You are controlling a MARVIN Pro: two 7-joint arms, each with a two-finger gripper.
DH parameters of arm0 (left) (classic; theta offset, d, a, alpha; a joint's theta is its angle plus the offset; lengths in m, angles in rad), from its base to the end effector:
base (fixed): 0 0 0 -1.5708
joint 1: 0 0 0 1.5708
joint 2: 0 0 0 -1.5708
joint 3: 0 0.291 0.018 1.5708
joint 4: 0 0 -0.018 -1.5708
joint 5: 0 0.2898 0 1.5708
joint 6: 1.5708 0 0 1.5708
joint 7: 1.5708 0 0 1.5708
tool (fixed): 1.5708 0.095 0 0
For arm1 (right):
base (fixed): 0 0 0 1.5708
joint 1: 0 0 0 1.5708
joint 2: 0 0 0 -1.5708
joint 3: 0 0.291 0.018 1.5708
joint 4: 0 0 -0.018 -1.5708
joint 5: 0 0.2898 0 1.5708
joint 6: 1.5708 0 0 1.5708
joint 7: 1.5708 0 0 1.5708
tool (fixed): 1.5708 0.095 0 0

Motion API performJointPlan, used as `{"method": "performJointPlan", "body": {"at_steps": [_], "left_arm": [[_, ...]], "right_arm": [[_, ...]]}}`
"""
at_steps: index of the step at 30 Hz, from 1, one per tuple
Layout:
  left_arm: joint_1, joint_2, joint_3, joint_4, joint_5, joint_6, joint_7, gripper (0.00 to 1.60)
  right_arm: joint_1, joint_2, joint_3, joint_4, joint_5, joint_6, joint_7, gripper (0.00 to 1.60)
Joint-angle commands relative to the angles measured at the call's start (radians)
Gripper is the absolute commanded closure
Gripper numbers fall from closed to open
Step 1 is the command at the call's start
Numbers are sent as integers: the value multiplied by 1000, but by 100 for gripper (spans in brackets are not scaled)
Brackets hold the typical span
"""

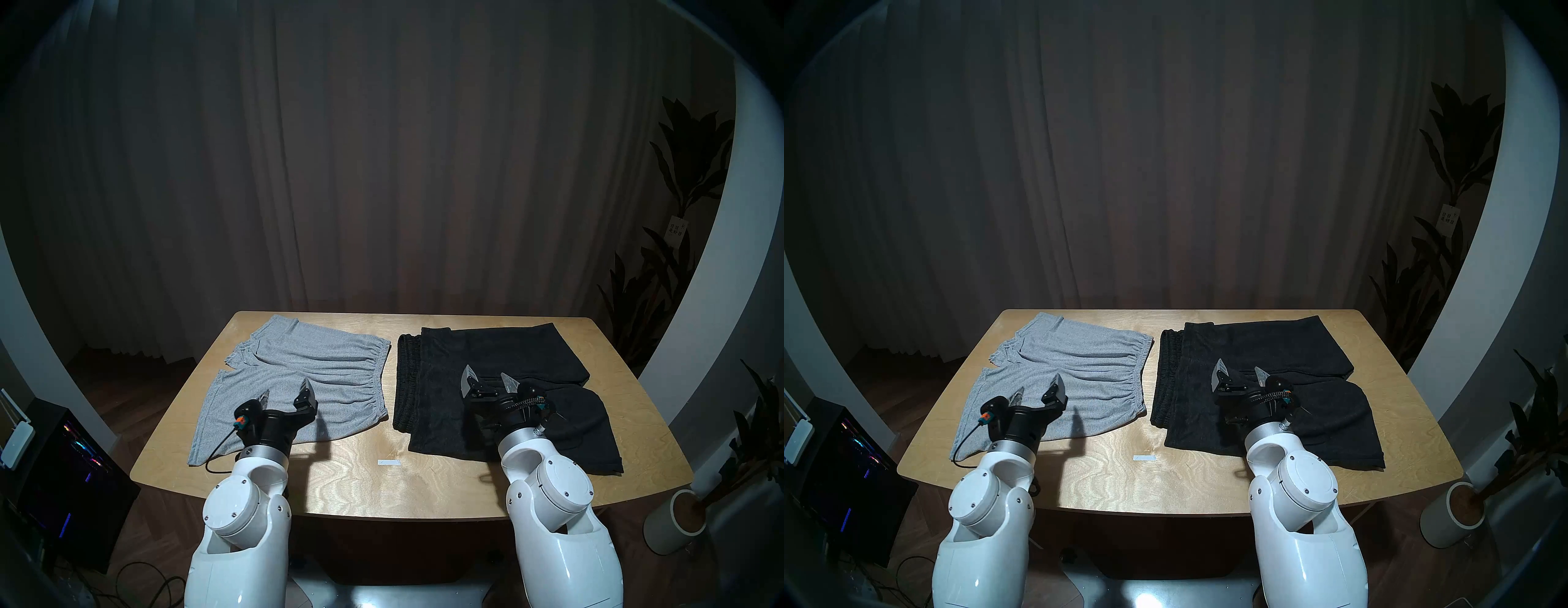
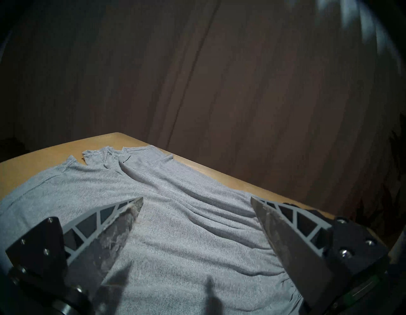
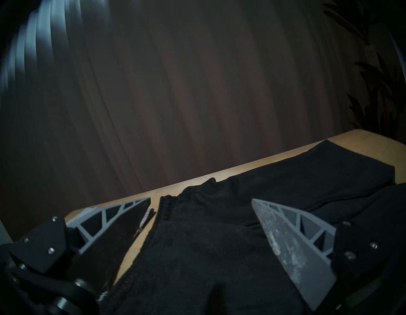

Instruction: Fold pants twice and stack them

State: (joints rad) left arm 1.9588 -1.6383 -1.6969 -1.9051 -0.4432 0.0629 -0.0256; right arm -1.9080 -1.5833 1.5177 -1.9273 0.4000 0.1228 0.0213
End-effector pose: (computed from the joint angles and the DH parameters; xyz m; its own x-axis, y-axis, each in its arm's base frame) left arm 0.2861 0.0315 -0.3206 0.0523 0.4528 0.8901 0.1269 -0.8871 0.4438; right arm 0.3045 0.0292 -0.3005 0.1228 -0.4080 0.9047 0.0708 -0.9057 -0.4181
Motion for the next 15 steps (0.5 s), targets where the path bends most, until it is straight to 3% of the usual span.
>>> {"method": "performJointPlan", "body": {"at_steps": [1,4,8,9,10,15], "left_arm": [[13,-35,-71,-74,-177,38,-10,0],[21,-40,-94,-76,-228,53,-10,0],[37,-58,-140,-86,-337,81,-13,0],[37,-58,-140,-86,-337,81,-13,0],[44,-63,-157,-91,-377,92,-13,0],[56,-74,-188,-101,-440,112,-14,0]], "right_arm": [[10,2,-22,-48,173,44,9,0],[15,7,-36,-45,232,69,5,0],[29,17,-69,-37,375,140,-5,0],[29,17,-69,-37,375,140,-5,0],[34,22,-83,-31,435,172,-10,0],[45,28,-101,-24,543,228,-27,0]]}}
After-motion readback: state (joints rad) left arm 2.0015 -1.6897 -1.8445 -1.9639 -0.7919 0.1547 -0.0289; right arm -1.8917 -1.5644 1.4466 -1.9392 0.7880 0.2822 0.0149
